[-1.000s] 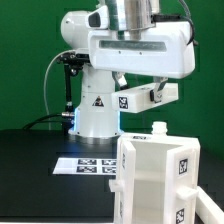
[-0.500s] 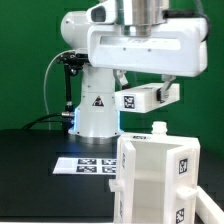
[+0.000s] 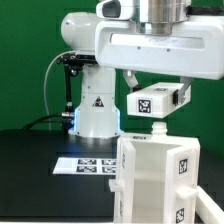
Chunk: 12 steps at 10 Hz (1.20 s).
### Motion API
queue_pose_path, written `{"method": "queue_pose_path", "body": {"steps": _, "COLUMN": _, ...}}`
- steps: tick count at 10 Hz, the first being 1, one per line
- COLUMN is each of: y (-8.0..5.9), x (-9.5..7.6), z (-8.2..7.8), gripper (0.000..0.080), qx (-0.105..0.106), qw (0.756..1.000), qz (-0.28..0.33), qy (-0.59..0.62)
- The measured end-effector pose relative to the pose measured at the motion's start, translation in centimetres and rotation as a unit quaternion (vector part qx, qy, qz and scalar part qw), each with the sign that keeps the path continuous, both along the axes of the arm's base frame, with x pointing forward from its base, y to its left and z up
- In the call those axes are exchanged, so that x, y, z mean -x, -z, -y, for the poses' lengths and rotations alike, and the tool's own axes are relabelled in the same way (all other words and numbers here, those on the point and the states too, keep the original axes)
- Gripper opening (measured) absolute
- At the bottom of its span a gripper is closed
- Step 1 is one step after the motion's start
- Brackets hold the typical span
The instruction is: Assemble cabinet
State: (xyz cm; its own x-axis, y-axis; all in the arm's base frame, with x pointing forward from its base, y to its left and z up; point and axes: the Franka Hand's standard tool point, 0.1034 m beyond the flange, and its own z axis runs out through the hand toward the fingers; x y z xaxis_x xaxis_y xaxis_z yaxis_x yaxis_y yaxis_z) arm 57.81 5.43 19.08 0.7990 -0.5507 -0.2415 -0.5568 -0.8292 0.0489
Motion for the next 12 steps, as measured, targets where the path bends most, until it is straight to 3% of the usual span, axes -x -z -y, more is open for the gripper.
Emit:
{"method": "queue_pose_path", "body": {"steps": 2, "y": 0.2, "x": -0.4, "z": 0.6, "gripper": 0.0568, "qx": 0.011, "qw": 0.999, "qz": 0.01, "qy": -0.046}}
{"method": "queue_pose_path", "body": {"steps": 3, "y": 0.0, "x": -1.1, "z": 0.8, "gripper": 0.0568, "qx": 0.033, "qw": 0.996, "qz": 0.013, "qy": -0.079}}
{"method": "queue_pose_path", "body": {"steps": 4, "y": -0.2, "x": -2.1, "z": 0.7, "gripper": 0.0568, "qx": 0.04, "qw": 0.993, "qz": 0.02, "qy": -0.107}}
{"method": "queue_pose_path", "body": {"steps": 6, "y": -0.7, "x": -3.2, "z": 0.5, "gripper": 0.0568, "qx": 0.04, "qw": 0.992, "qz": 0.024, "qy": -0.116}}
{"method": "queue_pose_path", "body": {"steps": 12, "y": 0.1, "x": -4.2, "z": -0.4, "gripper": 0.0568, "qx": 0.053, "qw": 0.987, "qz": 0.055, "qy": -0.139}}
